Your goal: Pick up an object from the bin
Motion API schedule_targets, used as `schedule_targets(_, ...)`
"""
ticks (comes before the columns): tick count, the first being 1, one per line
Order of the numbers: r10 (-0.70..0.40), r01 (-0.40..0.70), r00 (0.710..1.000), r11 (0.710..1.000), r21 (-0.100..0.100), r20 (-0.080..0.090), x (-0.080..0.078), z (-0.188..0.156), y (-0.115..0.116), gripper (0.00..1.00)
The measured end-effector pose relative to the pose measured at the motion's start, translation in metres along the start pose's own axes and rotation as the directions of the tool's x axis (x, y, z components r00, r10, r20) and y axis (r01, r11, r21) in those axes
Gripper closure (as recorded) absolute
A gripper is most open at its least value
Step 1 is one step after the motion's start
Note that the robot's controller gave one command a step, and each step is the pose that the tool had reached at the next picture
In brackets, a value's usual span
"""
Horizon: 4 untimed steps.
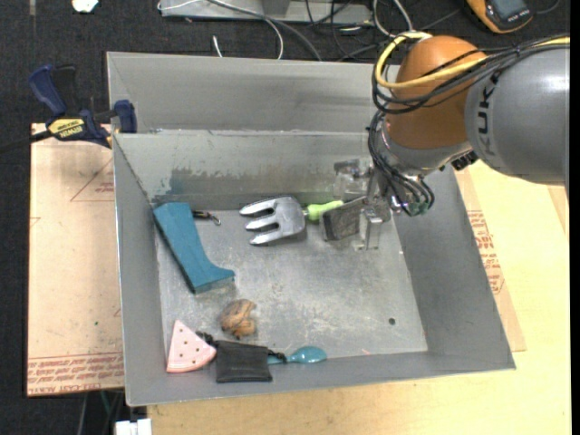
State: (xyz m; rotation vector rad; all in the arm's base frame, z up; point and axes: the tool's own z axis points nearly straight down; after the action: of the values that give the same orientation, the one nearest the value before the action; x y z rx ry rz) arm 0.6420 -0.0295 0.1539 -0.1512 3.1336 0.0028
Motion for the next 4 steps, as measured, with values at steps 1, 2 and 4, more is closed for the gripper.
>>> schedule_targets(1, -0.153, 0.153, 0.988, 0.988, 0.002, 0.005, 0.001, 0.048, -0.002, 0.00)
schedule_targets(2, 0.013, -0.013, 1.000, 1.000, -0.001, 0.008, -0.008, 0.082, -0.026, 0.00)
schedule_targets(4, 0.064, -0.064, 0.998, 0.998, -0.005, 0.012, -0.005, 0.075, -0.009, 1.00)
